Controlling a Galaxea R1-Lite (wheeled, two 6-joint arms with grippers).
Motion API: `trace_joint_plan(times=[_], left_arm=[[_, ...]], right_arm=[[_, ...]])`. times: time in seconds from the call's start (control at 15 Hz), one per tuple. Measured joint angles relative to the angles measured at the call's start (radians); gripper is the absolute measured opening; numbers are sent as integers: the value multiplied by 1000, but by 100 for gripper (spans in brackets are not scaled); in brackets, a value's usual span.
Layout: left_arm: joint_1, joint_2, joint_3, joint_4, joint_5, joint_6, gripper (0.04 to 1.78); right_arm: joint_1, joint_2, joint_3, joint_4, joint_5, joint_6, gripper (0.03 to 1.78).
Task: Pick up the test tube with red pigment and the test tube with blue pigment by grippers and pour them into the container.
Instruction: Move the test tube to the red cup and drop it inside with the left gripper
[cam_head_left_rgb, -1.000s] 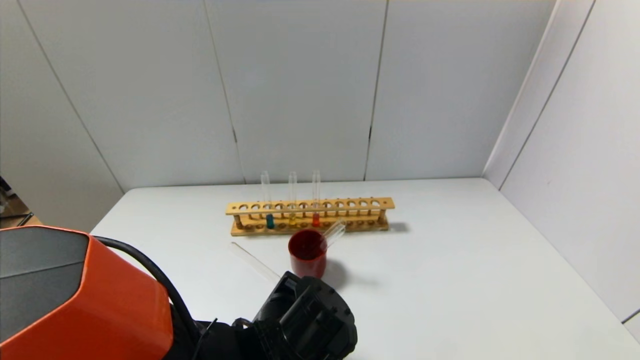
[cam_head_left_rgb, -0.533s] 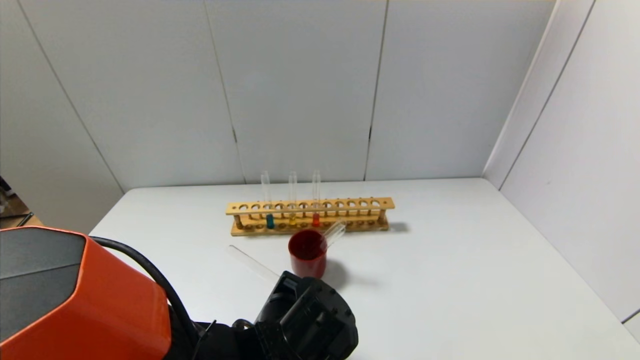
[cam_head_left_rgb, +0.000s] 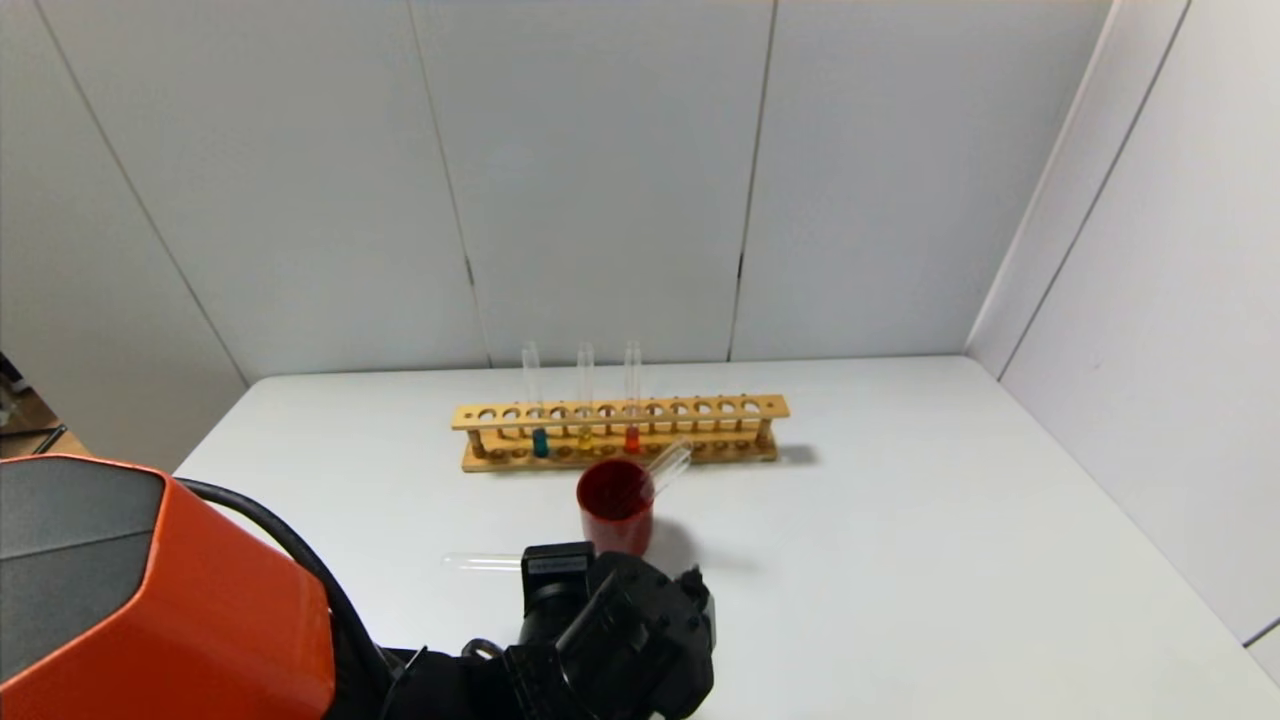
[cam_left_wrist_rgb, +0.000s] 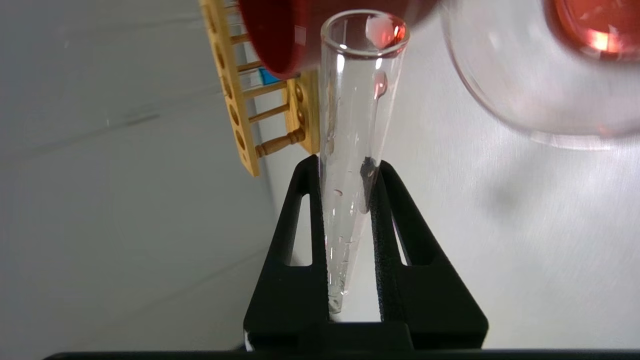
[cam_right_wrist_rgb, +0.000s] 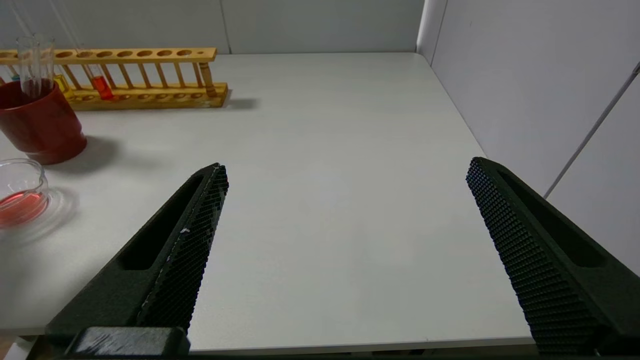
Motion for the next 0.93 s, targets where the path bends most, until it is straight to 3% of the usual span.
trace_joint_plan(times=[0.33,0.73,0.93], left_arm=[[4,2,-130,-240,-9,-390,31],[72,-9,-197,-378,-11,-553,31],[103,-13,-212,-382,-15,-645,31]], right_arm=[[0,0,0,0,0,0,174],[0,0,0,0,0,0,174],[0,0,0,0,0,0,174]])
